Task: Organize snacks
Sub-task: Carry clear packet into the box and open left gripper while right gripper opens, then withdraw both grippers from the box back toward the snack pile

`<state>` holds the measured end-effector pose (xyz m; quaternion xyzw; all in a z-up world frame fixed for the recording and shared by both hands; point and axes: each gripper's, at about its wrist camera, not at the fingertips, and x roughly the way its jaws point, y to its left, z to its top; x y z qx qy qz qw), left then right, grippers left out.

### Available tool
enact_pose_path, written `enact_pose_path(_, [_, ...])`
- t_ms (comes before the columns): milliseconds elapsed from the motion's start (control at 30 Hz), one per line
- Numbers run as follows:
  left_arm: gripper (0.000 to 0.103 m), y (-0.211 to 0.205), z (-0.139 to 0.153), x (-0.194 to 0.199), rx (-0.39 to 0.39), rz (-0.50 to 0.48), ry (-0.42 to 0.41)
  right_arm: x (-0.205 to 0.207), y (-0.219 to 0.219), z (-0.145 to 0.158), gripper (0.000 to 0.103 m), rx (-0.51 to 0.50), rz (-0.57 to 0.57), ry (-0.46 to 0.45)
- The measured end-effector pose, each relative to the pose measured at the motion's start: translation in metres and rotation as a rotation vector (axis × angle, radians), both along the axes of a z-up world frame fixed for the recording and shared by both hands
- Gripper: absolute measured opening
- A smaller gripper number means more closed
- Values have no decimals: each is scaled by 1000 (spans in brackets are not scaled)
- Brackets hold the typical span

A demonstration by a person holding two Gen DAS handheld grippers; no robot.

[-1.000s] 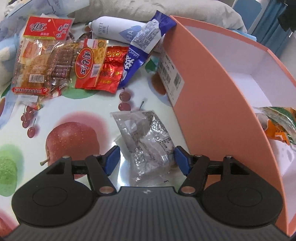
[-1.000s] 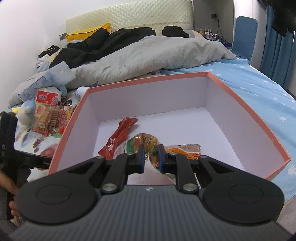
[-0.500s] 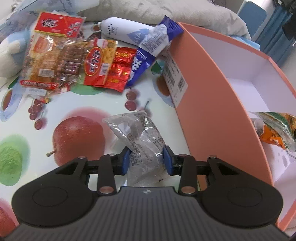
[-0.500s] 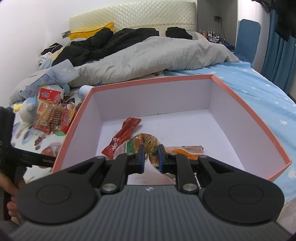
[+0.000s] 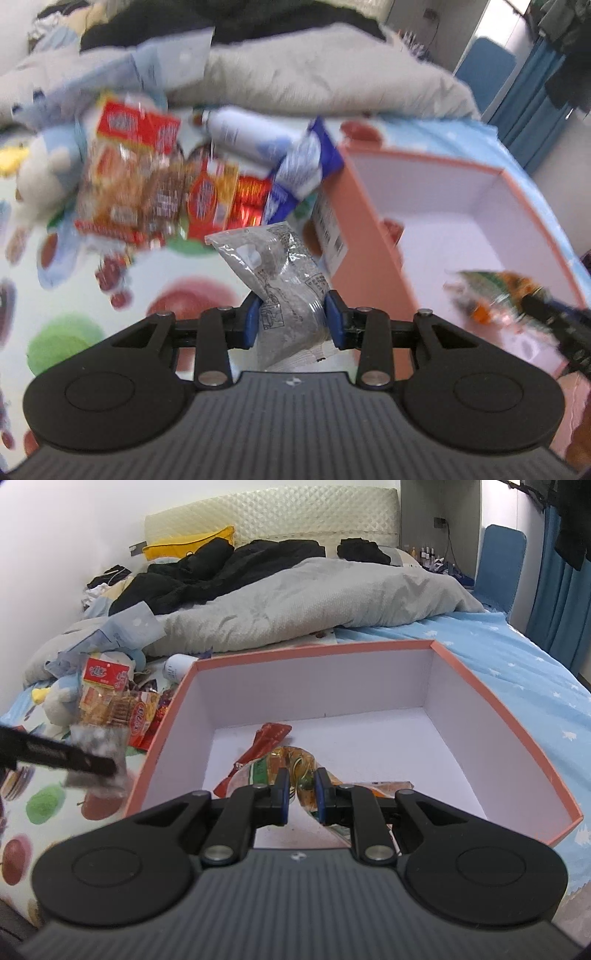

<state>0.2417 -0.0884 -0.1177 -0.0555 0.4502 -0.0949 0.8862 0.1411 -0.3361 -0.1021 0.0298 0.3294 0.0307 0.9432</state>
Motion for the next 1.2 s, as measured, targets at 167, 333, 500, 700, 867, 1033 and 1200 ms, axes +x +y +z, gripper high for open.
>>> enact_pose_path(167, [42,-7,39,-3,-46,-18,-70,0,1,11,17,-6,4,-27])
enact_pose_path(333, [42,-28,65,-6,-85,-66,-113,0,-5,23,17,-12,-11,-54])
enact_pose_path(500, [42,-61,66,-3,-98,-122,-104,2,-18,23,17,-18,-38,-49])
enact_pose_path(700, [42,-104,55,1,-69,-201,-59,7,-33,11,17,-18,-73,1])
enact_pose_path(867, [43,-124,44,4,-56,-225,-21,11,-38,-5,19,-19,-82,56])
enact_pose_path(1033, [53,-122,46,4,-46,-214,-48,8,-47,-7,32,13,-123,57])
enact_pose_path(1200, [57,-117,61,-2,-41,-221,-99,2,-46,3,39,26,-117,24])
